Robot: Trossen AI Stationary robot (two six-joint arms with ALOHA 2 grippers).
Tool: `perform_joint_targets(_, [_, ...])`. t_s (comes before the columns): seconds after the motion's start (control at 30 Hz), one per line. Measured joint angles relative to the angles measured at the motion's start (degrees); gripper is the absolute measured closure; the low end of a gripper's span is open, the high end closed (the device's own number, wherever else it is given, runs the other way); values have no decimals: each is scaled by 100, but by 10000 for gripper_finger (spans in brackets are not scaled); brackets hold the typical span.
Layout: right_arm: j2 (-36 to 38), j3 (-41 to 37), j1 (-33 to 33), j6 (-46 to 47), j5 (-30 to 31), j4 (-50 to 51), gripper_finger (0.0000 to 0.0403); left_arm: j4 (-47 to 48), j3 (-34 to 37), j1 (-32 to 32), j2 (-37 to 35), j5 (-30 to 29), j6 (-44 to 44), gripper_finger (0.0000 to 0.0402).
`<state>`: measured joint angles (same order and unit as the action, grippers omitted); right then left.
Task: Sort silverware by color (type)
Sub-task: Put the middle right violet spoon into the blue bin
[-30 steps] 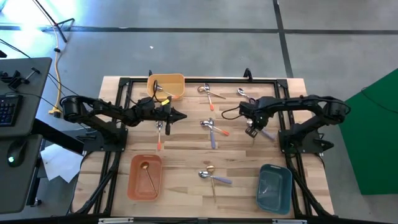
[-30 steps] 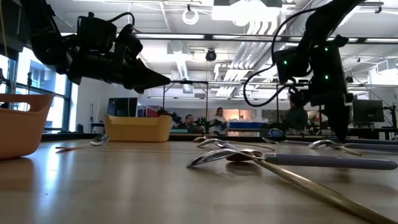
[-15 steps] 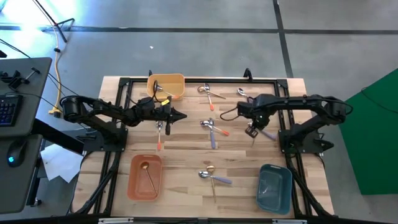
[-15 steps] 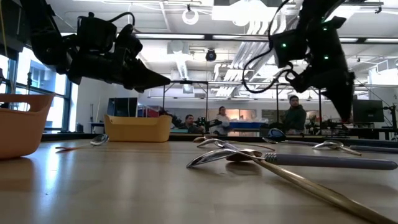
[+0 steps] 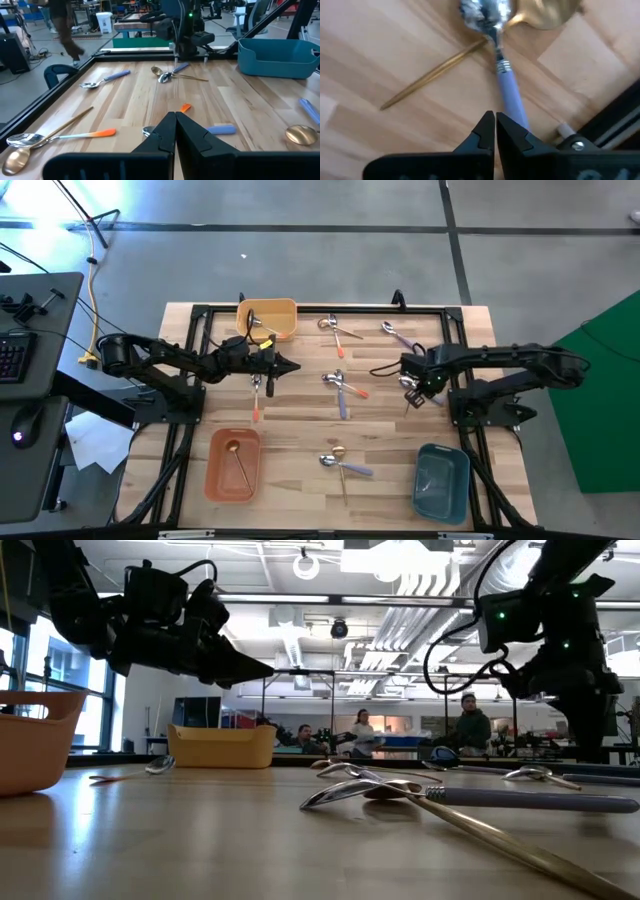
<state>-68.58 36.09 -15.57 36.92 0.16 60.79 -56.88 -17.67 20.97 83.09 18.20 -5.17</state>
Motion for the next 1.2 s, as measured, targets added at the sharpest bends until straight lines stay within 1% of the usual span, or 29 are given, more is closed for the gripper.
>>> perform_joint_targets(0.1, [0, -89, -2, 14, 172, -56, 383, -2, 0, 0, 0, 2, -65, 401])
perform_joint_targets(0.17, [-2, -148, 0, 1, 286, -117, 357, -2, 0, 0, 0, 2, -184, 401])
perform_joint_targets(0.33, [0, -255, -2, -380, 297, -611, 283, -3, 0, 0, 0, 2, -245, 401])
perform_joint_targets(0.4, [-2, -290, -14, -570, 293, -793, 263, -4, 0, 0, 0, 2, -247, 401])
perform_joint_targets(0.47, [-2, -360, -47, -675, 307, -903, 251, -4, 0, 0, 0, 2, -247, 401])
perform_joint_targets(0.63, [-9, -475, -68, -536, 341, -954, 247, -2, 0, 0, 0, 2, -258, 401])
perform_joint_targets(0.8, [-9, -484, -68, -521, 341, -1038, 262, -3, 0, 0, 0, 2, -258, 401])
perform_joint_targets(1.0, [-24, -639, -68, -284, 306, -1235, 276, -2, -2, 0, 0, 2, -309, 401])
perform_joint_targets(1.2, [-324, -639, -68, -226, 303, -1331, 277, -68, -4, 0, 0, 2, -362, 401])
